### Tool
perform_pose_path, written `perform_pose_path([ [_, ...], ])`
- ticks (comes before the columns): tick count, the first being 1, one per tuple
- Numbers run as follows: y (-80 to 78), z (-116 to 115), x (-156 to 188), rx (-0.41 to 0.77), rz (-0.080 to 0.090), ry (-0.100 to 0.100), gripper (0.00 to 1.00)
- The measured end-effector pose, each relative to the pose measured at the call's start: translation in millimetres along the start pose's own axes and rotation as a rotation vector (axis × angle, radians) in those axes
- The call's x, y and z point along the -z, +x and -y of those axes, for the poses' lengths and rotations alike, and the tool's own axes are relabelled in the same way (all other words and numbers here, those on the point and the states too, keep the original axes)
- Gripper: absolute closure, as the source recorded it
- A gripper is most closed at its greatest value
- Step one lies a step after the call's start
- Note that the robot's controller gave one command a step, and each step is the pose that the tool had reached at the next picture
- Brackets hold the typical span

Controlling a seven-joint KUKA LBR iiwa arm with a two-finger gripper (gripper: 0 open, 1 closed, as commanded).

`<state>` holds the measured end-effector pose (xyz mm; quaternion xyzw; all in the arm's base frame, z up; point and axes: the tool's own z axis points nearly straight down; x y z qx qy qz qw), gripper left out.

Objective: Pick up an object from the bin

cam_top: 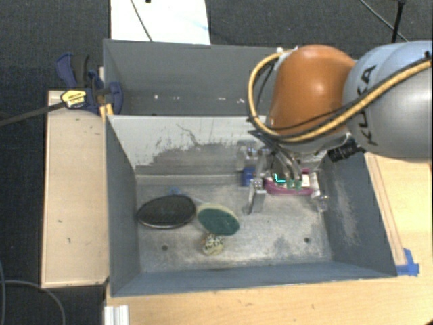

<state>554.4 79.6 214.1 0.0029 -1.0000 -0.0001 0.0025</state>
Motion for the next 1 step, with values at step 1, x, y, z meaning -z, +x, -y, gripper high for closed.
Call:
perform_pose_path([
  [1, 16.4, -33.5, -145.5, -0.111, -0.004, 0.003, 0.0],
])
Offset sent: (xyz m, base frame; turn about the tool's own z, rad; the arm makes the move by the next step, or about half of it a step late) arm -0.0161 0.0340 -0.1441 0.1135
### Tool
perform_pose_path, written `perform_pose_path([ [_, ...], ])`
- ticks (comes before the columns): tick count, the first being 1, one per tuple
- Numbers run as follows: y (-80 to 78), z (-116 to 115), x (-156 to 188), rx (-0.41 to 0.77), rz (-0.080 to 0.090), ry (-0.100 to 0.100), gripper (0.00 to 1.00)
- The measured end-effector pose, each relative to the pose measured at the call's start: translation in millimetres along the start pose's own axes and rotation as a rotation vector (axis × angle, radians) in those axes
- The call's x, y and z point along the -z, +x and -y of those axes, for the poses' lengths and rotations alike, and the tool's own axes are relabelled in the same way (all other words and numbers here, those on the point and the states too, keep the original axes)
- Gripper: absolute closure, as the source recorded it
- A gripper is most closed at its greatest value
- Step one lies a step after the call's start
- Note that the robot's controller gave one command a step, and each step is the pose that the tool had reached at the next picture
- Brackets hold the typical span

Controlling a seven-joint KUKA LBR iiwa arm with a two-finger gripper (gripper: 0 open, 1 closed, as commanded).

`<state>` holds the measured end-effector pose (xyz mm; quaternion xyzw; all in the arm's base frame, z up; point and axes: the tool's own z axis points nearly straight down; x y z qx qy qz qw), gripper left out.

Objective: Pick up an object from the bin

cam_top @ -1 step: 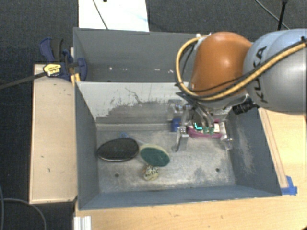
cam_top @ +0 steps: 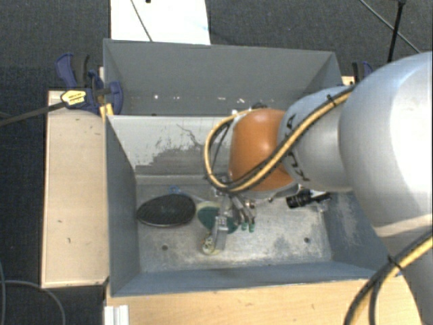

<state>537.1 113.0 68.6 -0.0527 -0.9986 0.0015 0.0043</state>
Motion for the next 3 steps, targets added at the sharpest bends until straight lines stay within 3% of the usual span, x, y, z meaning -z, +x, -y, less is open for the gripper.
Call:
perform_pose_path([
  [1, -2.0, -1, 2, -0.006, 0.008, -0.004, 1.0],
  [2, 16.8, -9, 108, -0.01, 0.017, -0.007, 1.0],
  [3, 23.6, -19, 194, -0.036, 0.018, -0.008, 1.0],
])
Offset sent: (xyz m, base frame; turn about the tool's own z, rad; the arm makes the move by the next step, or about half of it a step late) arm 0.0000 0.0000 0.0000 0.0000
